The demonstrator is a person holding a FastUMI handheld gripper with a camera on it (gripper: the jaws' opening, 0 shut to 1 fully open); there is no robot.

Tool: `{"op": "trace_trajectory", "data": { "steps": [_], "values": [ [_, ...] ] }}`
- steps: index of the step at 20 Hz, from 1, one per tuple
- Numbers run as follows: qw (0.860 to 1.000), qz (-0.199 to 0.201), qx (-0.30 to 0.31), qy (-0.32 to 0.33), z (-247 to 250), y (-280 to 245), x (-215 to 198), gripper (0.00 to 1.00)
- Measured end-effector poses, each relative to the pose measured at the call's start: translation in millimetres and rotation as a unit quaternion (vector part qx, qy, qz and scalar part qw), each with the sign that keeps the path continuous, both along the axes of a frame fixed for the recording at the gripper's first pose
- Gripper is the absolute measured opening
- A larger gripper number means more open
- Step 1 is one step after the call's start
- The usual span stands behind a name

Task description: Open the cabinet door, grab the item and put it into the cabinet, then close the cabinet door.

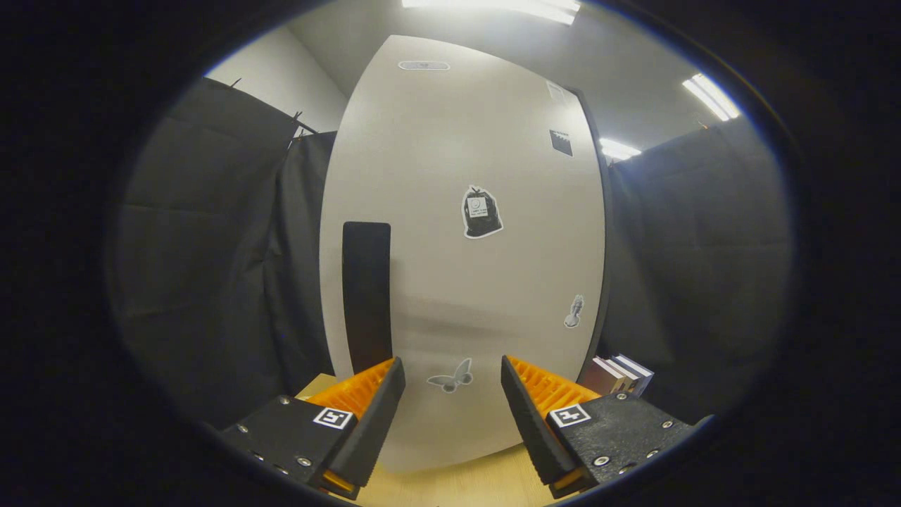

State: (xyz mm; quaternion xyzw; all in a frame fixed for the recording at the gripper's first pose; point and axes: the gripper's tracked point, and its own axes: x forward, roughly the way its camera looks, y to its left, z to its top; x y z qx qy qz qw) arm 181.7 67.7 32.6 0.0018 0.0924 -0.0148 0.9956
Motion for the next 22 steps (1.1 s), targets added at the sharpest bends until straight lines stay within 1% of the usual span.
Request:
{"op": "trace_trajectory", "data": {
  "steps": [2,4,8,11,17,22],
  "values": [
    [1.0,-0.007,-0.007,-0.008,8,-4,-10,0.86],
    [1.0,-0.016,-0.012,-0.022,21,-12,-28,0.87],
    [0.998,-0.027,-0.005,-0.052,54,-25,-79,0.87],
    [0.998,-0.023,0.001,-0.063,69,-28,-116,0.87],
    [0.998,0.005,0.013,-0.059,62,-28,-176,0.89],
    [0.999,0.01,0.001,-0.053,54,-44,-207,0.89]
  ]
}}
